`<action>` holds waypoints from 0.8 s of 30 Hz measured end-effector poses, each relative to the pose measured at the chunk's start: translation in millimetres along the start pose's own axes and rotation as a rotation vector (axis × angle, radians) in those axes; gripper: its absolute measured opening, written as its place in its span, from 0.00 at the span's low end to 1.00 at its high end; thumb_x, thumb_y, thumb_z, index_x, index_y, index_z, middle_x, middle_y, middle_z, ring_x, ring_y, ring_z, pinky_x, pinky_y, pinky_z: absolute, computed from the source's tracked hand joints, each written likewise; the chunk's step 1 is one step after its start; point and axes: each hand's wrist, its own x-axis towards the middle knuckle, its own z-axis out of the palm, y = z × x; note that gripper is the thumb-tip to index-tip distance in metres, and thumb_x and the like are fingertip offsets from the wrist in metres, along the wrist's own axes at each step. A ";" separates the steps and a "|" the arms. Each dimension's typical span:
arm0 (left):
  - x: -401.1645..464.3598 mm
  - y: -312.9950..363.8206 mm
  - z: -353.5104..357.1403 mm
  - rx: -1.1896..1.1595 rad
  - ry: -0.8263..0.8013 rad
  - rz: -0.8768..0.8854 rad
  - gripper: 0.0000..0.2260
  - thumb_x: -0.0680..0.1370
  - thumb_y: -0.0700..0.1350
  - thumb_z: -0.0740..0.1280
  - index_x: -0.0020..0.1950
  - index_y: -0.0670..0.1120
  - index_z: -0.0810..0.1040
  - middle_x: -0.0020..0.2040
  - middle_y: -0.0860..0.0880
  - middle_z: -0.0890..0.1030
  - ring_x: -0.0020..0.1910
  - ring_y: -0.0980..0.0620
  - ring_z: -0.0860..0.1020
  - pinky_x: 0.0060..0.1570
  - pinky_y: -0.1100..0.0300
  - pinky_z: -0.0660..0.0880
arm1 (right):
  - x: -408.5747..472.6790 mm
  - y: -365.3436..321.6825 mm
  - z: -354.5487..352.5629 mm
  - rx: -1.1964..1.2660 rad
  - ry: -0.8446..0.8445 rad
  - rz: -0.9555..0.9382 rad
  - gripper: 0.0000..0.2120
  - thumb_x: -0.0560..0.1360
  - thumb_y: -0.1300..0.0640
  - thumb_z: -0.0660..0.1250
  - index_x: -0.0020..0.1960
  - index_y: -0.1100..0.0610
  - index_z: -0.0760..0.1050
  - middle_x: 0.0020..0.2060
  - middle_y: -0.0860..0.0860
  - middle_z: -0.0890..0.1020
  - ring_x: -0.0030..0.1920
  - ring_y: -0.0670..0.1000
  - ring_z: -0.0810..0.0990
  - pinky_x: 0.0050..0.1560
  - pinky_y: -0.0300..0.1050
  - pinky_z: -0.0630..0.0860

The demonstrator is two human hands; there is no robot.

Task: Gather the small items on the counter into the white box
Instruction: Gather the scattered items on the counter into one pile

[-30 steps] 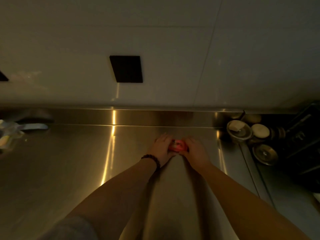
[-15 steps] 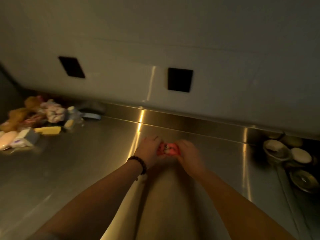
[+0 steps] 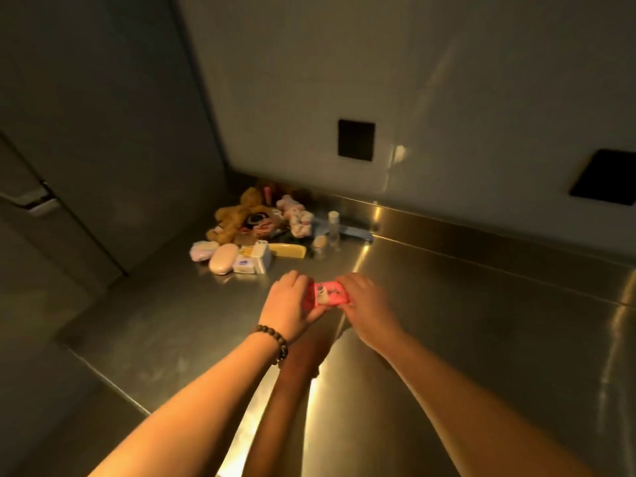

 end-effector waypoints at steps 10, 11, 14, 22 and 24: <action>6.9 -131.6 -36.4 -0.045 -0.037 0.000 0.22 0.71 0.61 0.68 0.57 0.49 0.73 0.52 0.51 0.74 0.51 0.52 0.72 0.53 0.57 0.70 | 62.8 -90.0 87.0 -0.026 -0.028 0.146 0.21 0.77 0.54 0.65 0.69 0.51 0.68 0.65 0.48 0.73 0.66 0.50 0.70 0.65 0.46 0.68; 11.8 -132.7 -33.6 -0.064 -0.036 0.017 0.21 0.72 0.60 0.68 0.59 0.49 0.73 0.54 0.51 0.74 0.53 0.52 0.72 0.55 0.57 0.70 | 66.2 -86.5 89.5 -0.030 -0.019 0.176 0.21 0.77 0.55 0.65 0.69 0.50 0.68 0.65 0.47 0.73 0.66 0.49 0.70 0.65 0.46 0.68; 25.2 -130.3 -19.3 -0.088 -0.027 0.042 0.23 0.74 0.54 0.67 0.66 0.47 0.70 0.63 0.48 0.72 0.62 0.50 0.69 0.65 0.56 0.64 | 77.0 -70.9 96.1 -0.059 -0.003 0.264 0.22 0.76 0.55 0.66 0.69 0.49 0.68 0.66 0.46 0.73 0.67 0.48 0.70 0.66 0.45 0.70; 45.0 -129.6 34.6 0.020 -0.249 0.066 0.34 0.77 0.52 0.60 0.77 0.42 0.47 0.78 0.43 0.49 0.76 0.47 0.47 0.70 0.58 0.37 | 114.7 -36.6 128.5 -0.107 -0.057 0.348 0.24 0.79 0.61 0.60 0.74 0.52 0.63 0.72 0.50 0.68 0.73 0.51 0.64 0.74 0.46 0.58; 48.1 -135.5 42.3 0.090 -0.300 0.087 0.36 0.78 0.55 0.56 0.77 0.40 0.43 0.77 0.42 0.45 0.76 0.46 0.43 0.70 0.57 0.34 | 115.2 -33.0 133.7 -0.150 -0.057 0.326 0.28 0.80 0.60 0.57 0.78 0.51 0.53 0.77 0.49 0.56 0.78 0.50 0.51 0.77 0.48 0.47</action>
